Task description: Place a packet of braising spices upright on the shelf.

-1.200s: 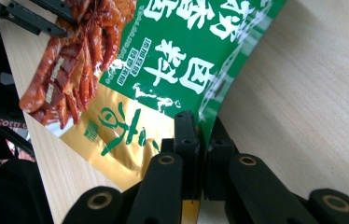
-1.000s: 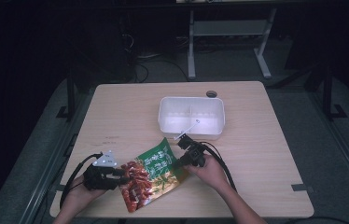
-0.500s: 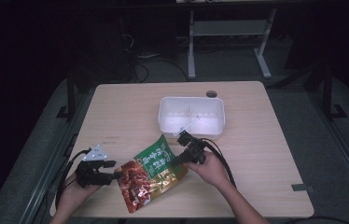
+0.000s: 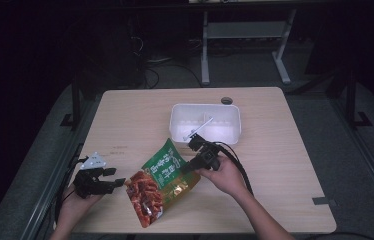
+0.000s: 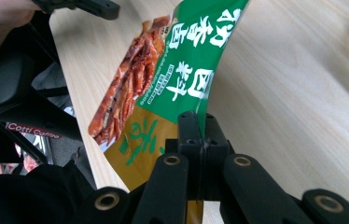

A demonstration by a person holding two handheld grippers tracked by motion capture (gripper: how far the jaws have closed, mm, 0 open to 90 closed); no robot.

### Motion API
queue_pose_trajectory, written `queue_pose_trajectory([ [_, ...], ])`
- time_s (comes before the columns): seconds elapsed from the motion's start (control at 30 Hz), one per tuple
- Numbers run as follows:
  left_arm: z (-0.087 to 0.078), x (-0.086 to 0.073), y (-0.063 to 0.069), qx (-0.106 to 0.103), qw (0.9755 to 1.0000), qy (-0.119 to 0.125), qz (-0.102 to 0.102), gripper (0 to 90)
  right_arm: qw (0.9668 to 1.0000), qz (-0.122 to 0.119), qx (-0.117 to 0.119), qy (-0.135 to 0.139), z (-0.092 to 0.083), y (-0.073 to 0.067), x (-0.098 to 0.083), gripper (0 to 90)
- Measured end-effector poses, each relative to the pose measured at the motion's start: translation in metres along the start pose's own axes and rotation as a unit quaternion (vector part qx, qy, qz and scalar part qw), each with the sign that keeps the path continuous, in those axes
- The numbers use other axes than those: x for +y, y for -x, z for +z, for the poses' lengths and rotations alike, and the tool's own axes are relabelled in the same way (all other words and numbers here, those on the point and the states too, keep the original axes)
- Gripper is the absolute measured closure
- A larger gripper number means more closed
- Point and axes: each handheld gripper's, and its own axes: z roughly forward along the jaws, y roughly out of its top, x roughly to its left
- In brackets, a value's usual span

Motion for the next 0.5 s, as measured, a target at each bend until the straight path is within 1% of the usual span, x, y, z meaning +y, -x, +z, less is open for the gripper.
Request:
queue_pose_trajectory([
  [0.03, 0.000, 0.000, -0.001, 0.000, 1.0000, 0.000, -0.001, 42.3, 1.0000, -0.006, -0.001, 0.002, -0.003, -0.003, 0.003, 89.7],
  [0.1, 0.000, 0.000, -0.001, 0.001, 1.0000, 0.002, -0.002, 42.0, 1.0000, -0.007, 0.000, 0.003, -0.005, -0.004, 0.005, 89.7],
  [0.13, -0.001, 0.000, -0.001, 0.001, 1.0000, 0.006, -0.003, 41.8, 0.9999, -0.014, 0.005, 0.004, -0.008, -0.008, 0.008, 89.7],
  [0.2, -0.001, 0.000, -0.001, 0.001, 1.0000, 0.007, -0.004, 41.0, 0.9999, -0.015, 0.008, 0.003, -0.009, -0.010, 0.010, 89.7],
  [0.23, -0.001, 0.000, -0.001, 0.003, 1.0000, 0.008, -0.004, 40.7, 0.9997, -0.020, 0.011, 0.005, -0.013, -0.014, 0.013, 89.7],
  [0.27, -0.001, 0.000, -0.001, 0.003, 1.0000, 0.008, -0.004, 40.5, 0.9997, -0.020, 0.011, 0.005, -0.013, -0.014, 0.013, 89.7],
  [0.3, -0.003, 0.000, -0.002, 0.004, 0.9999, 0.013, -0.006, 40.4, 0.9996, -0.025, 0.012, 0.006, -0.017, -0.017, 0.017, 89.7],
  [0.33, -0.003, 0.000, -0.002, 0.004, 0.9999, 0.013, -0.006, 40.2, 0.9996, -0.025, 0.012, 0.006, -0.017, -0.017, 0.017, 89.7],
  [0.37, -0.003, 0.000, -0.002, 0.004, 0.9999, 0.015, -0.005, 40.1, 0.9995, -0.031, 0.010, 0.005, -0.022, -0.021, 0.020, 89.7],
  [0.47, -0.004, 0.000, -0.003, 0.005, 0.9998, 0.019, -0.007, 39.2, 0.9993, -0.036, 0.008, 0.005, -0.026, -0.025, 0.022, 89.7],
  [0.5, -0.005, 0.000, -0.002, 0.007, 0.9997, 0.022, -0.008, 39.1, 0.9992, -0.040, 0.006, 0.006, -0.030, -0.028, 0.025, 89.7],
])
